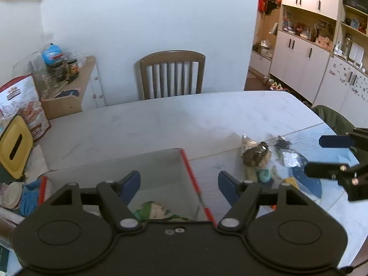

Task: Organize objects
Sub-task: 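Move both grippers back to the remaining items on the table, then grasp the yellow snack box with right gripper while left reaches the red toy keychain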

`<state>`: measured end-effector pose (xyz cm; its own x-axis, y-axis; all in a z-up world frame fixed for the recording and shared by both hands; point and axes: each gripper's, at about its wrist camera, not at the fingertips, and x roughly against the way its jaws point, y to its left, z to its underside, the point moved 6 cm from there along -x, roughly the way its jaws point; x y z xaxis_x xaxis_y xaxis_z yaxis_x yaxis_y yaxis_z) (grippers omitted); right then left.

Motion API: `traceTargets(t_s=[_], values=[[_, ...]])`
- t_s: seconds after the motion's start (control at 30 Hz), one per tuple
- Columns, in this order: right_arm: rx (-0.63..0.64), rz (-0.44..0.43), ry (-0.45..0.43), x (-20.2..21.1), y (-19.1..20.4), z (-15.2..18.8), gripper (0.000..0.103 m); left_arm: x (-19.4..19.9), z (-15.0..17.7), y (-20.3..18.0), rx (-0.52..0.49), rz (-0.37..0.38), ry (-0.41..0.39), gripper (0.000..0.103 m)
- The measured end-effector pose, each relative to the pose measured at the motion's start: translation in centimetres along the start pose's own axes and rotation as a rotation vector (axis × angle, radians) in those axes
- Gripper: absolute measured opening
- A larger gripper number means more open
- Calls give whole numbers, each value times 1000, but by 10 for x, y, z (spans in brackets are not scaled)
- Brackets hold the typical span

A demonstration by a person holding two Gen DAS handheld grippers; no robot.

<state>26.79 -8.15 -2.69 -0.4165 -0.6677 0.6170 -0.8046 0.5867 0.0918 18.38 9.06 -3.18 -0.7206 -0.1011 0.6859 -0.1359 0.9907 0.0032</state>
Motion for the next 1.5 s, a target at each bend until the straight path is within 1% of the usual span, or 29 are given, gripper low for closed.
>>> traceTargets(t_s=[0.17,0.3,0.33,0.37,0.47,0.6,0.7,0.97,1.07,1.23,1.5], values=[[-45,48,15,4,-41,14,80,-8,-1,-26,-27,15,6,77],[-90,37,27,1,-65,28,80,-17,0,-48,-39,35,22,82],[-99,36,35,-2,-70,31,83,-19,1,-53,-45,40,27,82],[-107,35,43,-5,-73,34,84,-22,2,-58,-54,44,33,83],[-123,39,72,-13,-86,43,84,-31,5,-73,-77,52,45,88],[-141,46,117,-23,-101,54,84,-46,11,-91,-88,81,72,100],[-150,46,151,-32,-110,60,84,-59,18,-105,-114,94,96,102],[-145,32,243,-61,-118,72,84,-93,41,-134,-167,106,152,102],[-148,41,275,-72,-122,78,84,-102,48,-145,-177,121,156,102],[-150,45,323,-90,-126,86,84,-115,59,-163,-201,124,159,102],[-157,43,365,-107,-128,94,84,-131,77,-181,-173,111,160,102]])
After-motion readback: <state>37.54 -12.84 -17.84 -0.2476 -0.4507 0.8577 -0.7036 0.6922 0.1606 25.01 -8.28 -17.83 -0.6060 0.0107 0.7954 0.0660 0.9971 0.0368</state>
